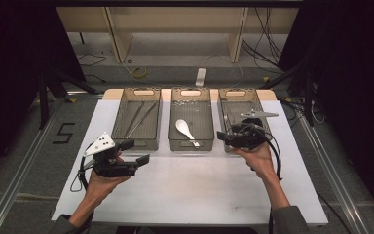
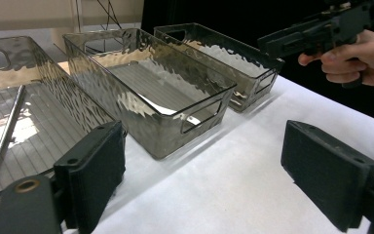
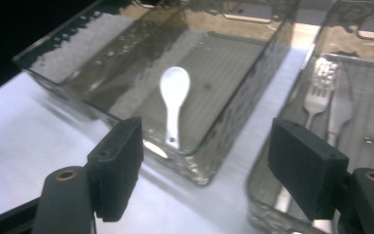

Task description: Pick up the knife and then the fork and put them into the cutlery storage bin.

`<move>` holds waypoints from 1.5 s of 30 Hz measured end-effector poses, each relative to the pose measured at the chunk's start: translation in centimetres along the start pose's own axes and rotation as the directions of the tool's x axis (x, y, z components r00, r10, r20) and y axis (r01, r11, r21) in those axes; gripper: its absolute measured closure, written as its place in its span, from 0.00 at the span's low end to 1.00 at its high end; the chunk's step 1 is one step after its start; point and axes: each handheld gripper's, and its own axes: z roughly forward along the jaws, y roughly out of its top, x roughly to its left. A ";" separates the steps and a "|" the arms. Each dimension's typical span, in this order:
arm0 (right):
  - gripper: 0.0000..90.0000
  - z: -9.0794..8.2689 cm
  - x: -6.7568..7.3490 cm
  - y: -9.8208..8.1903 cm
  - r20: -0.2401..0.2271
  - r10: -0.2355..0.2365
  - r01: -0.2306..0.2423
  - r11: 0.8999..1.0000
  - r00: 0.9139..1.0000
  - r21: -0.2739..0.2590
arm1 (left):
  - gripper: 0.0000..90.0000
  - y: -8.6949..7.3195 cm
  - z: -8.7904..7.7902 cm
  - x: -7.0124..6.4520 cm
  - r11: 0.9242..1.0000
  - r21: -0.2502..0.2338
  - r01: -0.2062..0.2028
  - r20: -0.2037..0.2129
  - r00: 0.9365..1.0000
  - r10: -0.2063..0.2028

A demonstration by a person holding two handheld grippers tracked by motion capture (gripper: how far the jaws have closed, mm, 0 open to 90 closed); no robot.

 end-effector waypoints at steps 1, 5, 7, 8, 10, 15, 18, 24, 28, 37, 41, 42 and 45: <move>0.33 -0.1 0.1 -0.1 -0.003 -0.001 0.001 1.000 1.000 -0.001 | 0.17 0.0 0.1 0.0 1.000 0.001 0.002 0.001 1.000 -0.002; 0.32 -0.6 0.9 -0.6 -0.025 -0.016 0.015 1.000 1.000 -0.017 | 0.17 -0.1 0.2 0.0 1.000 0.004 0.008 0.007 1.000 -0.008; 0.31 -0.8 1.2 -0.8 -0.033 -0.032 0.031 0.999 0.999 -0.029 | 0.17 -0.1 0.2 0.1 1.000 0.005 0.009 0.008 1.000 -0.009; 0.31 -0.9 1.5 -0.9 -0.035 -0.039 0.038 0.999 0.999 -0.032 | 0.17 -0.2 0.1 0.1 1.000 0.004 0.013 0.009 1.000 -0.013; 0.31 -1.0 1.7 -1.1 -0.040 -0.046 0.044 0.998 0.998 -0.042 | 0.17 -0.2 0.0 0.2 1.000 0.004 0.017 0.007 1.000 -0.017; 0.31 -1.3 2.4 -1.5 -0.055 -0.063 0.060 0.996 0.996 -0.061 | 0.17 -0.2 -0.2 0.2 1.000 -0.001 0.025 0.003 1.000 -0.025; 0.31 -1.7 2.8 -1.9 -0.064 -0.065 0.060 0.995 0.996 -0.079 | 0.17 -0.2 -0.1 -0.1 1.000 0.002 0.017 0.011 1.000 -0.017; 0.31 -2.4 3.1 -3.0 -0.075 -0.078 0.071 0.993 0.994 -0.096 | 0.17 -0.2 -0.1 -0.1 1.000 0.010 0.013 0.019 1.000 -0.013; 0.31 -3.1 3.4 -3.9 -0.083 -0.076 0.066 0.991 0.994 -0.120 | 0.17 -0.2 -0.1 -0.2 1.000 0.009 0.013 0.020 1.000 -0.013; 0.30 -4.1 3.9 -5.7 -0.082 -0.098 0.085 0.986 0.992 -0.142 | 0.17 -0.2 -0.1 -0.3 1.000 0.010 0.022 0.037 0.999 -0.023; 0.30 -4.6 4.0 -6.4 -0.086 -0.096 0.082 0.984 0.992 -0.161 | 0.17 -0.2 -0.1 -0.3 1.000 0.010 0.024 0.045 0.999 -0.025; 0.30 -4.7 4.1 -6.7 -0.086 -0.101 0.085 0.982 0.991 -0.167 | 0.17 -0.2 -0.1 -0.3 1.000 0.011 0.024 0.045 0.999 -0.024; 0.30 -4.9 4.2 -7.2 -0.082 -0.100 0.085 0.982 0.992 -0.172 | 0.17 -0.2 -0.1 -0.4 1.000 0.014 0.021 0.050 0.999 -0.021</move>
